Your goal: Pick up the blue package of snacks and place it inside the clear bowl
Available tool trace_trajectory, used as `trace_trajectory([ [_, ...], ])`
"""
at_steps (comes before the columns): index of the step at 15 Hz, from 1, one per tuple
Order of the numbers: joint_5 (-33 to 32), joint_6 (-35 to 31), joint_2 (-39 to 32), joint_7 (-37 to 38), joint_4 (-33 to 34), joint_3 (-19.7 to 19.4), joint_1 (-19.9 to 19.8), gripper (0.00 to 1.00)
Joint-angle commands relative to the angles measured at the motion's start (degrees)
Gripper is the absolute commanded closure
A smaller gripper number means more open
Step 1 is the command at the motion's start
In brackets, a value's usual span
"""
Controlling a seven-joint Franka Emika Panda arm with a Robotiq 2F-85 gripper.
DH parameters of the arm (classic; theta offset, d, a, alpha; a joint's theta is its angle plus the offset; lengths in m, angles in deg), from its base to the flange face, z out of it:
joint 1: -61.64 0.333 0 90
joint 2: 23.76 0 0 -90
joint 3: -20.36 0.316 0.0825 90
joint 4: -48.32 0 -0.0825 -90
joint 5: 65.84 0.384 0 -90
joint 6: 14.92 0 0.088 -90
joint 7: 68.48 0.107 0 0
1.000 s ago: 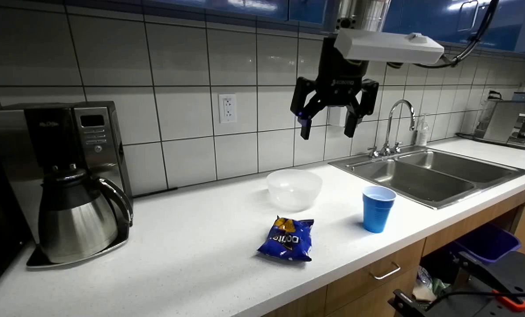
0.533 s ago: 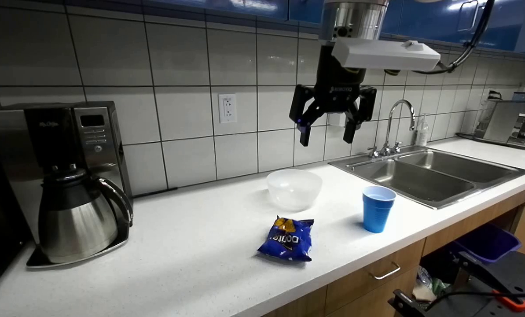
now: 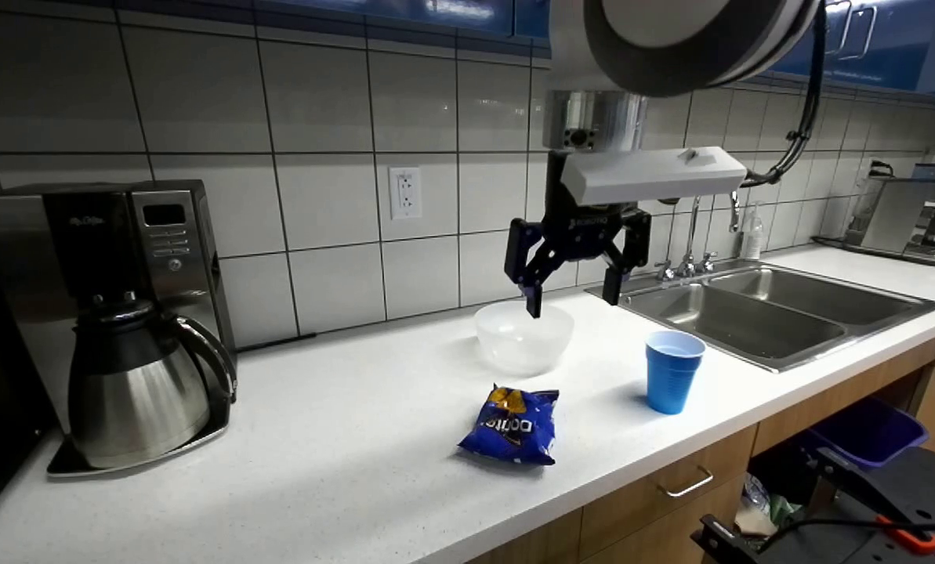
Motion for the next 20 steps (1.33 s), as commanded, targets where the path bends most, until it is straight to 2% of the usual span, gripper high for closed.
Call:
trace_trajectory([
  [1, -7.3, -3.3, -7.5, 8.0, 2.1, 2.6, -4.0, 0.00],
  [5, -16.8, -4.4, -14.6, 16.2, 4.8, 1.1, -4.9, 0.00],
  [10, -22.7, -4.0, -24.1, 21.4, 10.2, -3.8, -1.6, 0.00],
  [14, -23.7, -4.3, -31.2, 22.4, 15.1, -9.0, 2.5, 0.00],
  [20, -21.4, -6.7, -39.6, 21.2, 21.0, -15.2, 9.1, 0.00],
])
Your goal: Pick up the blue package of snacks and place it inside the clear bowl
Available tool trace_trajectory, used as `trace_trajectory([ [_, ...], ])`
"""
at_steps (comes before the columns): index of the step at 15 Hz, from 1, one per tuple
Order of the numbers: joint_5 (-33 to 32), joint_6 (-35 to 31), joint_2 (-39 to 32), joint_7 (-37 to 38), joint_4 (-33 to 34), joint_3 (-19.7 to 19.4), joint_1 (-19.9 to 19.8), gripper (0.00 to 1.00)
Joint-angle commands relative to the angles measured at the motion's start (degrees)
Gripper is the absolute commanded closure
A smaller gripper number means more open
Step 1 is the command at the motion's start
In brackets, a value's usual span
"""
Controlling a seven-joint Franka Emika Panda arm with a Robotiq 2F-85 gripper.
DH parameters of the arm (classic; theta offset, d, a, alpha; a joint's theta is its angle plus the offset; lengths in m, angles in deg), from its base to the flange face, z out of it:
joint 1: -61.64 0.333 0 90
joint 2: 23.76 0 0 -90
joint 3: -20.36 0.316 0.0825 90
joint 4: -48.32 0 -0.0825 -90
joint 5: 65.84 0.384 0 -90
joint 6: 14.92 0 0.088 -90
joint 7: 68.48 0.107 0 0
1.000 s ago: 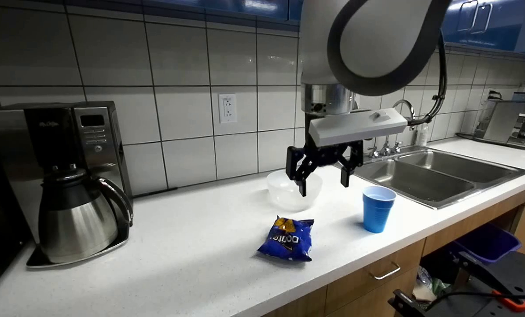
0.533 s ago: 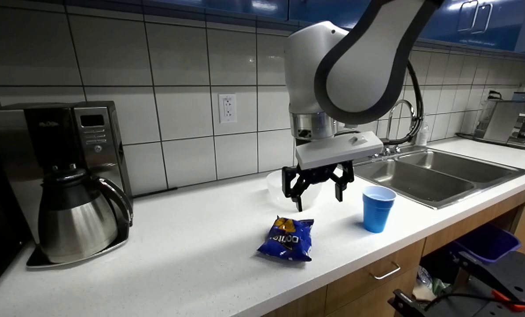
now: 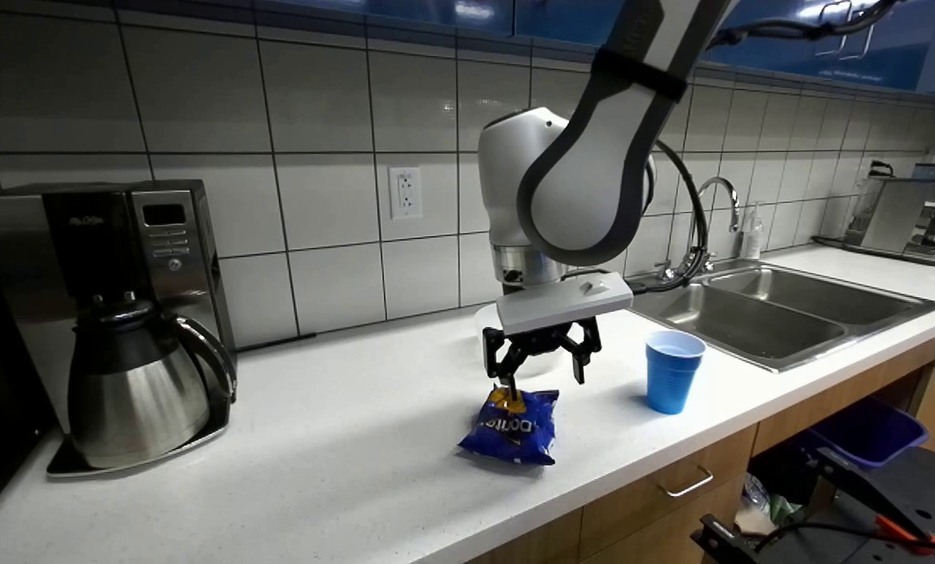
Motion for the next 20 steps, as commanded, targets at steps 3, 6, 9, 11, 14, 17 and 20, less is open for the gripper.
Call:
trace_trajectory([
  [3, 1.7, -2.2, -7.0, 0.6, 5.8, -4.7, 5.9, 0.00],
  [6, 3.0, -2.8, -9.3, 0.2, 7.6, -6.2, 7.8, 0.00],
  [9, 4.6, -3.3, -11.1, -0.3, 8.8, -7.2, 9.0, 0.00],
  [11, 5.5, -3.6, -11.9, -0.4, 9.3, -7.7, 9.8, 0.00],
  [14, 6.3, -4.2, -13.1, -0.5, 9.8, -8.4, 10.6, 0.00],
  [17, 6.6, -4.9, -14.1, -0.7, 10.3, -9.1, 11.3, 0.00],
  [20, 7.7, -5.5, -15.0, -1.1, 11.0, -9.5, 11.6, 0.00],
])
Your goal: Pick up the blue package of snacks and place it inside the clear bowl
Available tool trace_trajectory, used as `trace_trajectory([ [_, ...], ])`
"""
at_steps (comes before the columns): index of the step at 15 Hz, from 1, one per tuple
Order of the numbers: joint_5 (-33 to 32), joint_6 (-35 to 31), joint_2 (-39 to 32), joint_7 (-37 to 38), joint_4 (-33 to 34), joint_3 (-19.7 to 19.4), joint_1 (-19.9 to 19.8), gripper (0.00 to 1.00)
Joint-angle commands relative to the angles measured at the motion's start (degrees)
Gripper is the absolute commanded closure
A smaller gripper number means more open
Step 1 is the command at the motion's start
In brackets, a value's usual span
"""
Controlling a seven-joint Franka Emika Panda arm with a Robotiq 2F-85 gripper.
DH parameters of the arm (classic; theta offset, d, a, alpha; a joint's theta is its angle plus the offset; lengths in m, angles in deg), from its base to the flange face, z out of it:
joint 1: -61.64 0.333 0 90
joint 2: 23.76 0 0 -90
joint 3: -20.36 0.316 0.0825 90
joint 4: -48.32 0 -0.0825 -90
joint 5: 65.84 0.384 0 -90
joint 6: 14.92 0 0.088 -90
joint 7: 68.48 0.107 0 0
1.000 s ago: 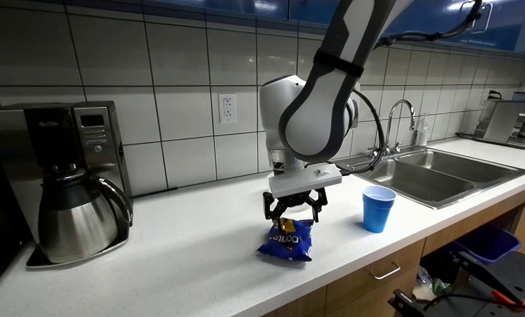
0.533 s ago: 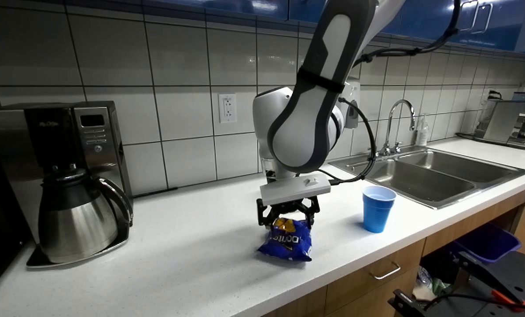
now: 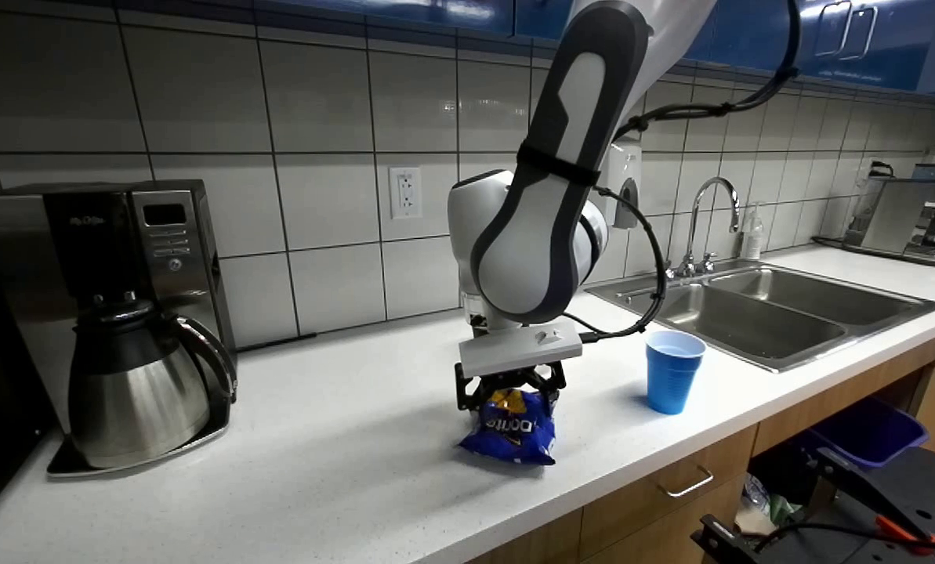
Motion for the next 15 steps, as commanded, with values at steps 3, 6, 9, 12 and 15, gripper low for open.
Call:
trace_trajectory([
  [3, 2.3, -0.9, -1.8, -1.3, 2.0, -1.6, 1.6, 0.00],
  [6, 2.7, -0.7, -1.4, -1.2, 1.0, -1.8, 1.9, 0.00],
  [9, 2.7, -0.7, -1.4, -1.2, 1.0, -1.9, 2.0, 0.00],
  [12, 2.7, -1.2, -1.1, -1.1, 0.9, -2.0, 2.0, 0.00],
  [15, 2.5, -1.9, -1.2, -0.7, 0.8, -2.8, 2.3, 0.00],
])
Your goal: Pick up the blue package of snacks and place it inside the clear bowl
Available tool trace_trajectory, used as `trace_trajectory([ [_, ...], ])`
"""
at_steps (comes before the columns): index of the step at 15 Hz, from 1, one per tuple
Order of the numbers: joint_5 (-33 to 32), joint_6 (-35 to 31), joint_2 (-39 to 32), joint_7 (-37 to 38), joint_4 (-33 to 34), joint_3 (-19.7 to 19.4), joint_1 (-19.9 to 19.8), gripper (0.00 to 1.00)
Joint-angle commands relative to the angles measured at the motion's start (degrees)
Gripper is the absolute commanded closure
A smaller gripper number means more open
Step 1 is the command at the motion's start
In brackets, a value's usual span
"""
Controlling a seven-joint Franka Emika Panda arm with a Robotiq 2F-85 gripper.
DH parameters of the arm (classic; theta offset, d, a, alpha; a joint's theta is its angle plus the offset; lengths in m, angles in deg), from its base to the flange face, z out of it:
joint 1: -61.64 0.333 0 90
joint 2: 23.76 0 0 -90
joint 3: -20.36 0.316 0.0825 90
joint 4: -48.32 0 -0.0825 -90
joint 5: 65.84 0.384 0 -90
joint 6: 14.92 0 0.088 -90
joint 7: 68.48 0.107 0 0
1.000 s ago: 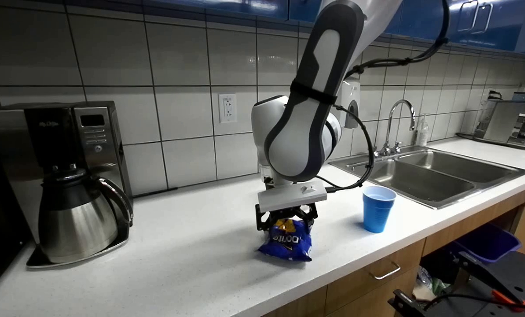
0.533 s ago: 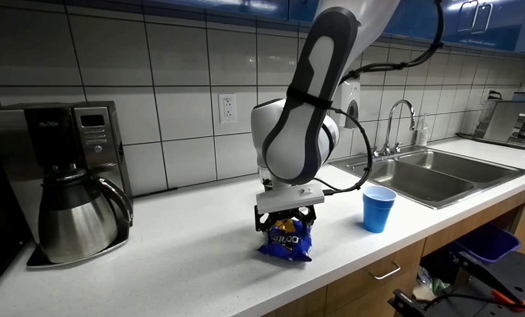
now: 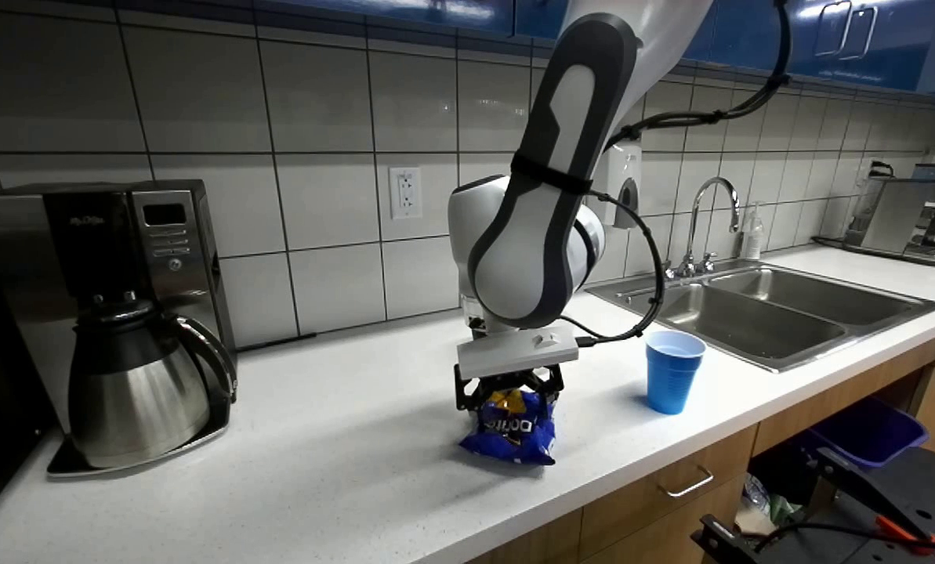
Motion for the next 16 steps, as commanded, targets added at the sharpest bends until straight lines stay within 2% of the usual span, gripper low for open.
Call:
trace_trajectory([
  [1, 1.3, -1.1, 0.2, -0.9, -0.3, -1.4, 1.2, 0.00],
  [5, 1.2, -1.4, 0.2, -1.0, -0.6, -1.7, 1.5, 0.00],
  [6, 1.3, -1.3, 0.3, -1.2, -0.7, -1.6, 1.4, 0.17],
  [7, 1.4, -1.4, 0.5, -1.3, -0.9, -1.5, 1.3, 0.27],
  [11, 2.0, -1.1, 1.0, -1.2, -0.8, -1.3, 1.2, 0.60],
  [16, 2.9, -2.0, 3.1, -0.3, -1.0, -2.0, 1.6, 0.96],
])
